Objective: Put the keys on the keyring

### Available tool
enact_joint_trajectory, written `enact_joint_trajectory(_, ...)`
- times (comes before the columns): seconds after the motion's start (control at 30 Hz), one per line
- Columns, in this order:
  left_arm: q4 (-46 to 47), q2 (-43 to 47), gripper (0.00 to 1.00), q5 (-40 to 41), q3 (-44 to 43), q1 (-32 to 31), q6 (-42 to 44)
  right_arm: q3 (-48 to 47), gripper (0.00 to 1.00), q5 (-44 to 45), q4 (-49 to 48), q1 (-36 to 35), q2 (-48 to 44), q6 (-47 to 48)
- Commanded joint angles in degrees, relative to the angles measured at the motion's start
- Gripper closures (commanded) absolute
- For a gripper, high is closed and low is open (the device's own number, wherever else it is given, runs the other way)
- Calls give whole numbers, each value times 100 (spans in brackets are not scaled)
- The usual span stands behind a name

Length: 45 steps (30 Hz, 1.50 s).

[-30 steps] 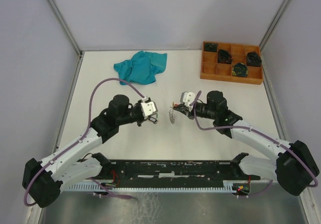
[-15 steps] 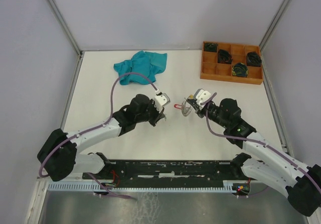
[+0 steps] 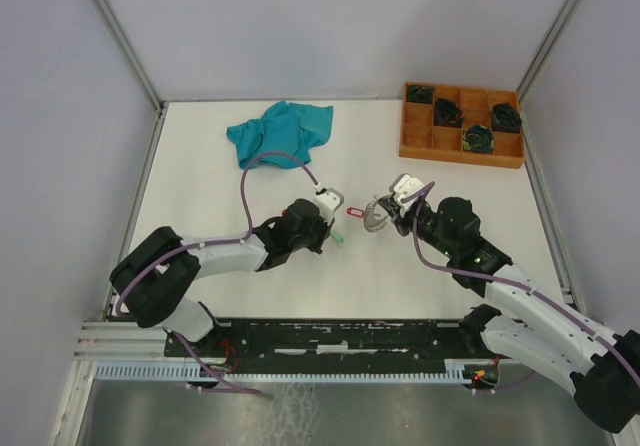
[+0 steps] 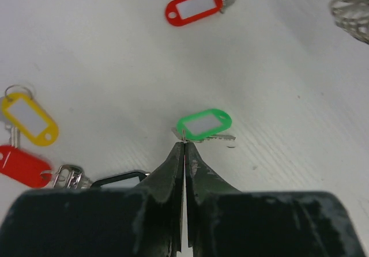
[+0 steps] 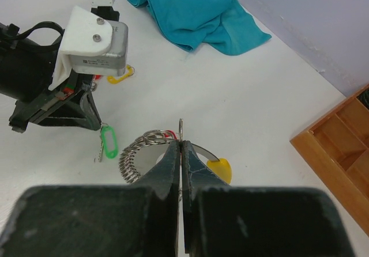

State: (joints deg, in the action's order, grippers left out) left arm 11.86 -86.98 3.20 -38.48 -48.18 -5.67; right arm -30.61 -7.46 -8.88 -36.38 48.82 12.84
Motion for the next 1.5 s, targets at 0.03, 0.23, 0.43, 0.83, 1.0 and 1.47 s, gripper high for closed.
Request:
enact_joint_trajectory(0.03, 439, 1, 92, 1068, 227, 225, -670, 17, 99, -156, -320, -19, 130, -207)
enact_joint_trajectory(0.23, 594, 116, 79, 1003, 204, 472, -821, -47, 99, -571, -377, -15, 415, -229)
enact_joint_trajectory(0.43, 1443, 1310, 65, 574, 908, 468, -424, -130, 99, -1119, -363, -19, 628, -165)
enact_joint_trajectory(0.83, 313, 3068, 47, -1221, 780, 468, 487, -308, 99, -2472, -663, -15, 1290, 60)
enact_joint_trajectory(1.0, -141, 3128, 46, -2006, 553, 463, 1252, -505, 99, -3018, -737, -19, 1534, 154)
enact_joint_trajectory(1.47, -967, 2560, 49, -3471, -14, 468, 2953, -748, 99, -3716, -798, -18, 1812, 245)
